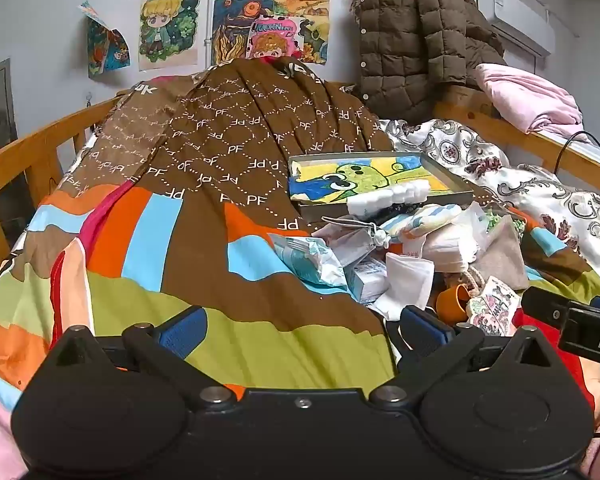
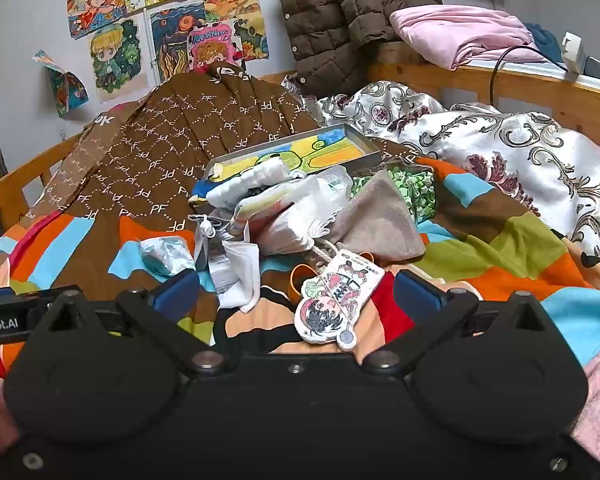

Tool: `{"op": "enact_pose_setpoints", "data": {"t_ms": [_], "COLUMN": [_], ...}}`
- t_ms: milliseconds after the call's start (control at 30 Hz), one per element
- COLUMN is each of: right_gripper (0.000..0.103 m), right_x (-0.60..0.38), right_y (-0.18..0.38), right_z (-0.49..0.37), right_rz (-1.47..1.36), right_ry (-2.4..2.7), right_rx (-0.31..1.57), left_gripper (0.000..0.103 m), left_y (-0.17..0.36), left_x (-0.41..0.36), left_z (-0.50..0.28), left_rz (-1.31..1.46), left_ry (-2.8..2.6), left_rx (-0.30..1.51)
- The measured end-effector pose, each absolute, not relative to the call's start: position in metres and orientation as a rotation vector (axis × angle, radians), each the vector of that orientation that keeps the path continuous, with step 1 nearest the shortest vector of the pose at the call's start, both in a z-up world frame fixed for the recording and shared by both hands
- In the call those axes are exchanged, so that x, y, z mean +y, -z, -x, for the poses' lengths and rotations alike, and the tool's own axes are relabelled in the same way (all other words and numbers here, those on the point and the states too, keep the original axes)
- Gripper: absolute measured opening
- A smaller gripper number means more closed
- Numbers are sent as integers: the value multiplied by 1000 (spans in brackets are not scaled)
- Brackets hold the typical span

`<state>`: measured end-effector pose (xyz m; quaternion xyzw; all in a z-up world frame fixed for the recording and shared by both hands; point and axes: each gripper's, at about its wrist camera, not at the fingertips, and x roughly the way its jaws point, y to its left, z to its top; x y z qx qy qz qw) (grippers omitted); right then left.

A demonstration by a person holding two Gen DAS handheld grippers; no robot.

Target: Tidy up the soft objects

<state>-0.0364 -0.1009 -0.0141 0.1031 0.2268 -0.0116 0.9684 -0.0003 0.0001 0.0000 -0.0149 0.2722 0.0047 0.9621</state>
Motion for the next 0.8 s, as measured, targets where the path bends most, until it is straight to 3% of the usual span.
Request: {"op": "enact_pose_setpoints", "data": {"t_ms": [800], "right_gripper": [103], "right_x": [-100], "right_y": [14], "right_z": [36], "right_rz": [-207], "right_ry": [23], "right_rx": [459], "left_gripper": [102], "left_y": [0], "left_x": [0], "left_z": [0], "left_rz": [26], "left_ry": [-10], "left_rx": [557]}}
